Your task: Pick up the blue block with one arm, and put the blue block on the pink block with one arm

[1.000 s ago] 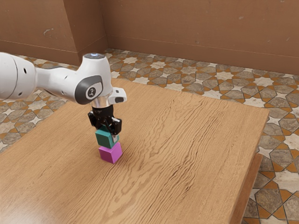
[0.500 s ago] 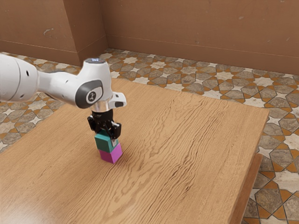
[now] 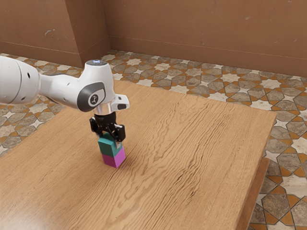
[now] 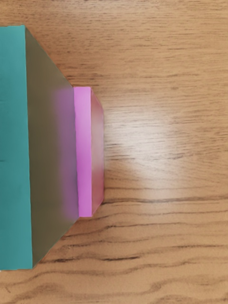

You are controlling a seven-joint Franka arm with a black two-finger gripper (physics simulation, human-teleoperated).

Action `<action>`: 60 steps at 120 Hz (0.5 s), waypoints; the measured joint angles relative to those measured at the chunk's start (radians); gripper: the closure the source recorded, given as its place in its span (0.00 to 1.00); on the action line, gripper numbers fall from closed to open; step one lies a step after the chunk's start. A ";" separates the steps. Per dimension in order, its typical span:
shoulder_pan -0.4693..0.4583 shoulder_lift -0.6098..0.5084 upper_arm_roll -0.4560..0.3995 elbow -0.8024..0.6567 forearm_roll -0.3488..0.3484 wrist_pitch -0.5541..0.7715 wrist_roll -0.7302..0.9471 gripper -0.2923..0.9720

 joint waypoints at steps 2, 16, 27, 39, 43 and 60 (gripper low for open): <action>0.000 -0.001 0.000 0.001 0.000 0.000 0.001 0.33; 0.000 -0.047 0.001 0.032 0.001 -0.014 0.005 0.29; 0.000 -0.114 0.000 0.089 0.008 -0.049 0.009 0.27; 0.002 -0.170 -0.001 0.104 0.006 -0.079 0.018 0.25; 0.003 -0.182 -0.001 0.104 0.004 -0.093 0.021 0.25; 0.002 -0.207 -0.002 0.099 -0.010 -0.149 0.032 0.24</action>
